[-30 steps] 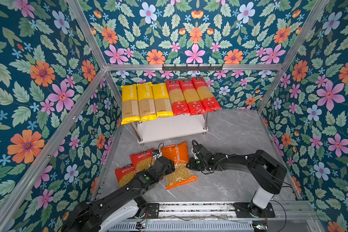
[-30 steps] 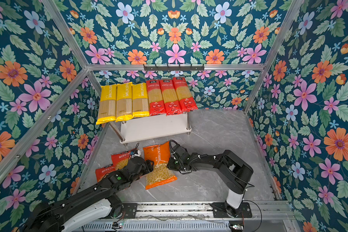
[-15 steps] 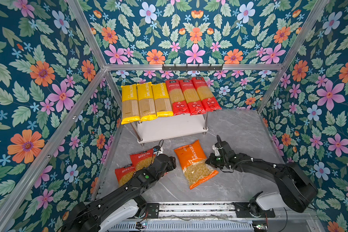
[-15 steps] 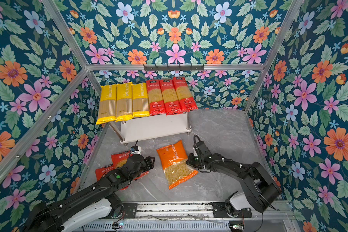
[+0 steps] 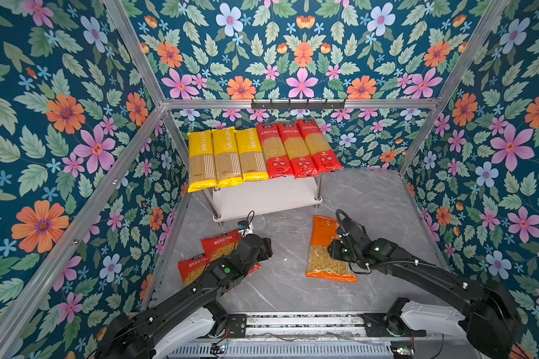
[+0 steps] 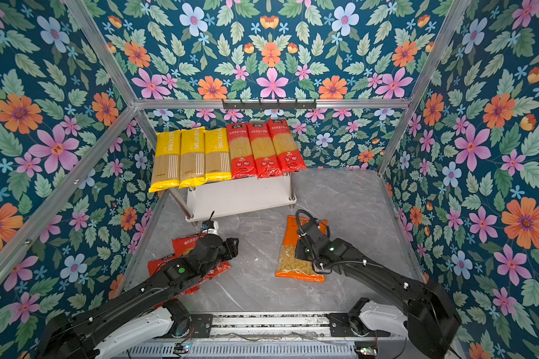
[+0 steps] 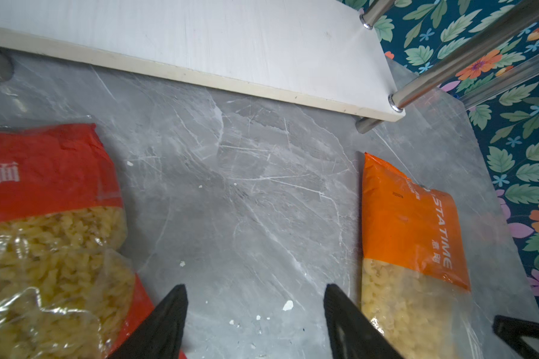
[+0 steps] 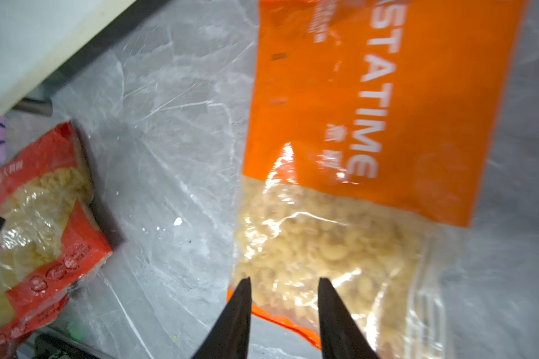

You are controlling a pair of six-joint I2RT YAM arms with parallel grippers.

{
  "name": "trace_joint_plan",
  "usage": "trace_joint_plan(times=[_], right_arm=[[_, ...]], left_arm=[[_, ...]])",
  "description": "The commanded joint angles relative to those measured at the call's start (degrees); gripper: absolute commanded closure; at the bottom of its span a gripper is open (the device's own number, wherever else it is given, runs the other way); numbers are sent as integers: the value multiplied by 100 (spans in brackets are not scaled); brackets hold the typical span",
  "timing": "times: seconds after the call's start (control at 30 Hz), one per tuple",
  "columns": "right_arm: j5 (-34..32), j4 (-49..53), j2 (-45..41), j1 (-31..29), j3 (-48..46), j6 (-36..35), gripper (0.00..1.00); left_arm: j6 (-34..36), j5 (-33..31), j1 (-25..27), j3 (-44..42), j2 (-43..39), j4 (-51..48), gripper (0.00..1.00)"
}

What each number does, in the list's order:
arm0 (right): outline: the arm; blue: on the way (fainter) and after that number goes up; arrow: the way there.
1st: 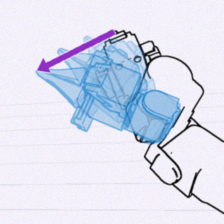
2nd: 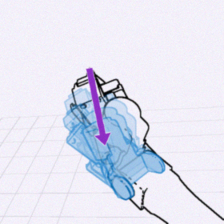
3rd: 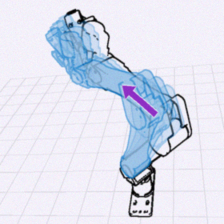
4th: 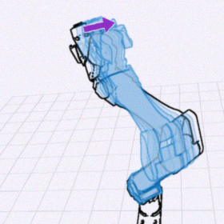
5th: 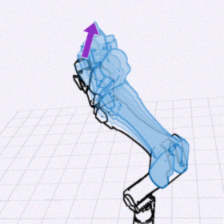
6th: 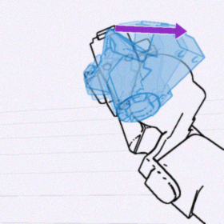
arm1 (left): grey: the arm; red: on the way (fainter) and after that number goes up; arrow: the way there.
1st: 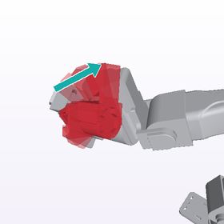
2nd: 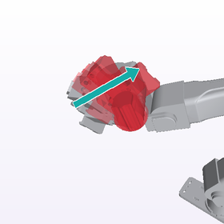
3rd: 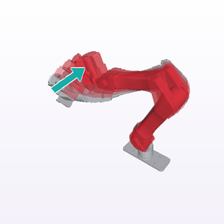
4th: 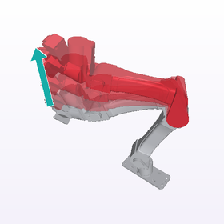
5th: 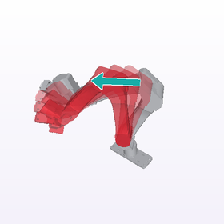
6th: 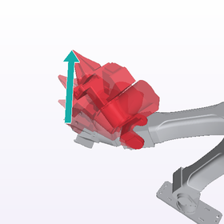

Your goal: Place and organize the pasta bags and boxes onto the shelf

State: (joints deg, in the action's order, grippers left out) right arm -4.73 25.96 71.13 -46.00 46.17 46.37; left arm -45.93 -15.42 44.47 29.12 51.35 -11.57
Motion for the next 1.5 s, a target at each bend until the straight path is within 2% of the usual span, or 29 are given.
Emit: trace_joint_plan(times=[0.0,0.1,0.27,0.43,0.57,0.7,0.83,0.9,0.97,1.07,1.17,1.27,1.33,1.37,1.4,1.47], right_arm=[[-518,73,919,-779,737,-37,59],[58,-393,2030,-1303,1581,-251,55],[1718,-1800,3596,-1438,2409,80,47],[2391,-2077,4584,-1489,3204,224,43],[2621,-2187,4979,-1500,3439,286,45],[2862,-2375,5280,-1500,3530,396,58],[2655,-2500,4951,-1459,3182,409,80],[2551,-2605,4629,-1368,2815,450,88],[2477,-2682,4235,-1206,2350,494,94],[2304,-2636,3481,-892,1496,521,97],[2047,-2344,2713,-621,670,522,98],[1522,-1612,1845,-475,77,472,97],[1211,-1268,1382,-453,-273,532,94],[1290,-1340,1203,-465,-460,566,92],[1466,-1487,1098,-493,-603,638,86],[1867,-1355,1056,-455,-535,602,67]], left_arm=[[137,-325,-8,50,-160,-249,28],[39,-617,-35,131,-323,-601,28],[-145,-1330,-110,384,-547,-1444,28],[-120,-1447,-114,480,-823,-1631,27],[-106,-1290,-120,416,-808,-1488,28],[-122,-1072,-114,331,-758,-1268,28],[-95,-1002,-121,365,-825,-1233,28],[-52,-1012,-114,382,-871,-1233,28],[45,-936,-115,391,-866,-1160,27],[235,-627,-114,444,-695,-898,27],[304,-184,-101,471,-392,-549,28],[301,171,-20,454,-30,-133,28],[246,293,65,422,179,111,29],[179,359,94,382,271,221,29],[114,446,93,322,339,328,28],[-44,573,95,182,384,447,28]])
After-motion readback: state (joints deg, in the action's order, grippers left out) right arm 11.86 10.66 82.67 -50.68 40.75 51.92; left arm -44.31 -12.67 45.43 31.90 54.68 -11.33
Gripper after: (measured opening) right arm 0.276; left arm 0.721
